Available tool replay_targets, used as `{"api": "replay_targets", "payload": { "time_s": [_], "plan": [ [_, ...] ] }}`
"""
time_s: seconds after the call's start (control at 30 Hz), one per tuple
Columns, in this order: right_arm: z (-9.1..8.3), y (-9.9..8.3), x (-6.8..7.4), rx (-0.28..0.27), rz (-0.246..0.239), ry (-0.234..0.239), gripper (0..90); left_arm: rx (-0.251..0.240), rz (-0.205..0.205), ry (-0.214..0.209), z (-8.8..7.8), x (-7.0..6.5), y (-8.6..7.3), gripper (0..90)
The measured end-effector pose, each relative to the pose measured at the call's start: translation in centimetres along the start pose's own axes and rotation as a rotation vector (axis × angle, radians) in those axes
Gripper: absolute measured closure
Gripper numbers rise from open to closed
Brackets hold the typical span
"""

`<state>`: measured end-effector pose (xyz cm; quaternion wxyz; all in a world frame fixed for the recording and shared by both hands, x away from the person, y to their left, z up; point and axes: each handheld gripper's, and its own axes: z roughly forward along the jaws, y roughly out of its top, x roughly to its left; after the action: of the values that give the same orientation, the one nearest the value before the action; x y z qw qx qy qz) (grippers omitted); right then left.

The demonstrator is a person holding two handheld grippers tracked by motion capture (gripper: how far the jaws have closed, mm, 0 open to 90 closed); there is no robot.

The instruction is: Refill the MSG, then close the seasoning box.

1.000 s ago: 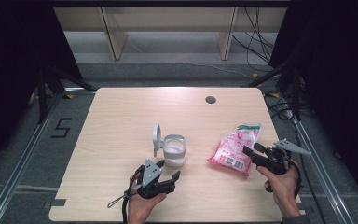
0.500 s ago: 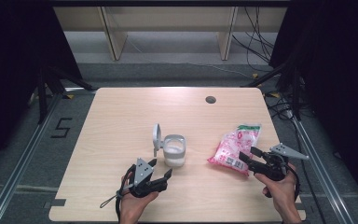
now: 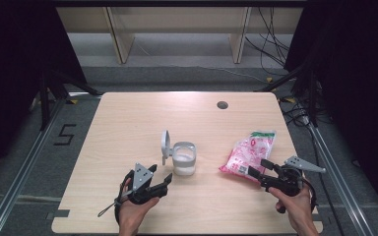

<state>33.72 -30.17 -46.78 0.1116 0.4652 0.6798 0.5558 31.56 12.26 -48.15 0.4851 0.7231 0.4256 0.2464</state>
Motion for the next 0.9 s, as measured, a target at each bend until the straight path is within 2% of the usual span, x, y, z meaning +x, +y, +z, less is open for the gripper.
{"api": "replay_targets", "payload": {
  "time_s": [0.03, 0.07, 0.1, 0.2, 0.23, 0.27, 0.3, 0.33, 0.37, 0.4, 0.43, 0.47, 0.5, 0.53, 0.6, 0.63, 0.67, 0.73, 0.77, 0.8, 0.83, 0.9],
  "plan": [
    [-0.1, 0.0, 0.1, 0.017, -0.001, -0.011, 27.6, -0.002, -0.003, 0.004, 0.0, 0.0, 0.1, 35.7],
    [-0.1, -0.1, 0.3, 0.017, 0.011, 0.003, 27.6, 0.003, -0.005, 0.013, -0.1, 0.1, 0.1, 35.5],
    [-0.1, -0.2, 0.4, 0.010, 0.007, -0.003, 27.3, 0.000, -0.006, 0.013, 0.0, 0.2, 0.1, 35.5],
    [-0.2, -0.2, 0.3, 0.009, -0.041, 0.004, 27.1, -0.003, -0.011, 0.017, 0.0, 0.4, 0.2, 35.1],
    [-0.1, -0.3, 0.3, 0.006, -0.056, -0.012, 27.2, 0.004, -0.011, 0.020, 0.0, 0.5, 0.2, 35.0],
    [-0.2, -0.3, 0.5, 0.018, -0.032, -0.007, 27.2, 0.006, -0.008, 0.020, -0.1, 0.5, 0.2, 35.0],
    [-0.2, -0.3, 0.6, 0.016, -0.033, -0.007, 27.2, 0.005, -0.005, 0.021, 0.0, 0.6, 0.3, 35.1],
    [-0.3, -0.4, 0.5, 0.019, -0.056, -0.021, 27.4, -0.003, -0.014, 0.018, 0.0, 0.5, 0.3, 35.4],
    [-0.3, -0.5, 0.7, 0.029, -0.031, -0.010, 27.4, -0.001, -0.002, 0.016, 0.0, 0.6, 0.4, 36.0],
    [-0.3, -0.5, 0.9, 0.039, -0.026, -0.019, 27.7, -0.004, -0.001, 0.017, 0.0, 0.5, 0.5, 37.6],
    [-0.4, -0.5, 1.0, 0.042, -0.031, -0.020, 28.0, -0.006, -0.010, 0.016, 0.1, 0.5, 0.5, 39.4],
    [-0.4, -0.5, 0.9, 0.044, -0.049, -0.022, 28.6, -0.009, -0.003, 0.011, 0.2, 0.5, 0.5, 40.0],
    [-0.4, -0.6, 1.1, 0.049, -0.036, -0.025, 28.9, -0.011, 0.022, -0.002, 0.3, 0.7, 0.6, 41.7],
    [-0.4, -0.6, 1.2, 0.047, -0.032, -0.010, 28.9, -0.007, 0.005, 0.004, 0.3, 0.6, 0.5, 44.5],
    [-0.4, -0.7, 1.1, 0.052, -0.070, -0.024, 29.0, -0.012, 0.010, 0.002, 0.4, 0.7, 0.5, 48.9],
    [-0.4, -0.7, 1.2, 0.053, -0.065, -0.017, 29.0, -0.013, 0.013, 0.000, 0.4, 0.8, 0.5, 52.4],
    [-0.4, -0.8, 1.1, 0.049, -0.092, -0.027, 29.3, -0.014, 0.012, 0.003, 0.4, 0.8, 0.6, 52.9],
    [-0.4, -0.8, 1.1, 0.052, -0.091, -0.022, 29.6, -0.017, 0.033, 0.004, 0.3, 1.0, 0.8, 58.4],
    [-0.4, -0.9, 1.3, 0.060, -0.067, -0.011, 29.6, -0.024, 0.020, 0.006, 0.3, 0.9, 0.8, 59.5],
    [-0.5, -0.9, 1.2, 0.058, -0.086, -0.012, 29.6, -0.024, 0.024, 0.012, 0.3, 1.0, 0.9, 63.5],
    [-0.7, -1.0, 1.5, 0.082, -0.058, -0.030, 29.7, -0.031, 0.026, 0.010, 0.2, 1.0, 1.1, 67.5],
    [-0.6, -1.0, 1.3, 0.067, -0.085, -0.021, 30.0, -0.034, 0.059, 0.025, 0.1, 1.1, 1.4, 73.7]
  ]
}}
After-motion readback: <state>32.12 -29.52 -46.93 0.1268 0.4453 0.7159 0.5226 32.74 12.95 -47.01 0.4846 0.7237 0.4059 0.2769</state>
